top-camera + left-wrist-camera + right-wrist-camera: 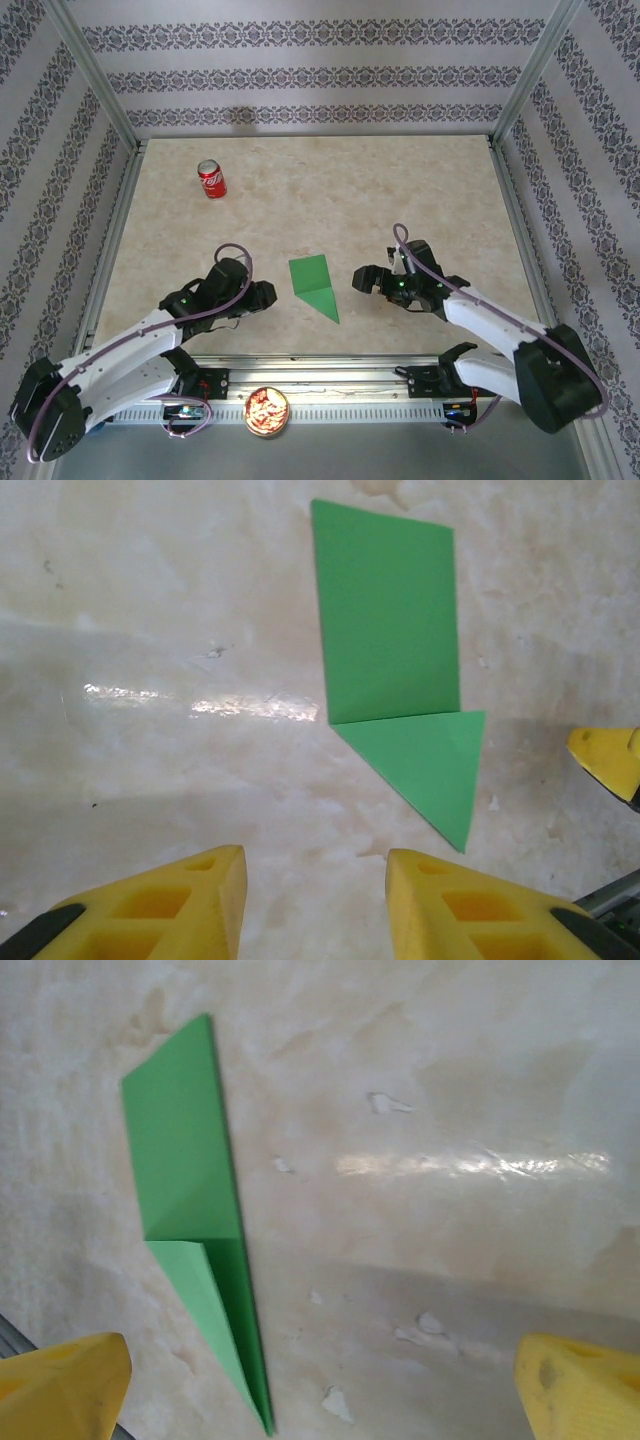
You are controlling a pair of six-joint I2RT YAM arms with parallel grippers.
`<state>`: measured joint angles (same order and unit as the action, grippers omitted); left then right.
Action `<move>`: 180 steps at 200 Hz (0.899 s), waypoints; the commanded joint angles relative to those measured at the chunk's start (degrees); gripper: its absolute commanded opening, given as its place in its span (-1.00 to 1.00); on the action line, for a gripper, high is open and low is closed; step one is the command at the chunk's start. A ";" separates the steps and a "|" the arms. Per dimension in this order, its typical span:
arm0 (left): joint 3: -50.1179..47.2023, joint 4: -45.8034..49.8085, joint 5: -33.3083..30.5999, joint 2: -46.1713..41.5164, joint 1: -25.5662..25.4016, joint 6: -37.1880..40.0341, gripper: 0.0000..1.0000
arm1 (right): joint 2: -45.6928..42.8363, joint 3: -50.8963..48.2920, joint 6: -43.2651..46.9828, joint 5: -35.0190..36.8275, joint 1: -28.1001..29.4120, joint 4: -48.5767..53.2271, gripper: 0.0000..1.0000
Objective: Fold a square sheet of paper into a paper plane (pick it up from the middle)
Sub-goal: Fourth fold the wing at the center of the table.
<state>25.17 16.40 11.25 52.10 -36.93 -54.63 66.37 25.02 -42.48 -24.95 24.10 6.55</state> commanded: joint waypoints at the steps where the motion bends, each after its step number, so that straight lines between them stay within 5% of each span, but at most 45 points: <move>1: -2.51 -10.17 6.21 3.82 2.94 -2.31 -0.18 | 4.68 4.86 0.63 -3.39 0.56 -1.01 0.96; 37: -1.88 -19.82 14.99 13.90 8.10 -2.88 -0.23 | 12.13 9.82 -0.02 0.65 6.22 -1.89 0.58; 110: 2.90 -28.52 19.72 27.57 8.44 -3.92 -0.29 | 17.15 11.20 4.34 4.20 13.69 -7.14 0.04; 180: 4.88 -30.47 19.56 32.51 8.45 -5.78 -0.36 | 24.60 17.09 7.36 -5.20 13.20 -3.33 -0.24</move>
<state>28.71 -11.20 30.48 84.36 -29.12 -59.00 88.73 39.38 -37.23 -26.63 37.12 1.91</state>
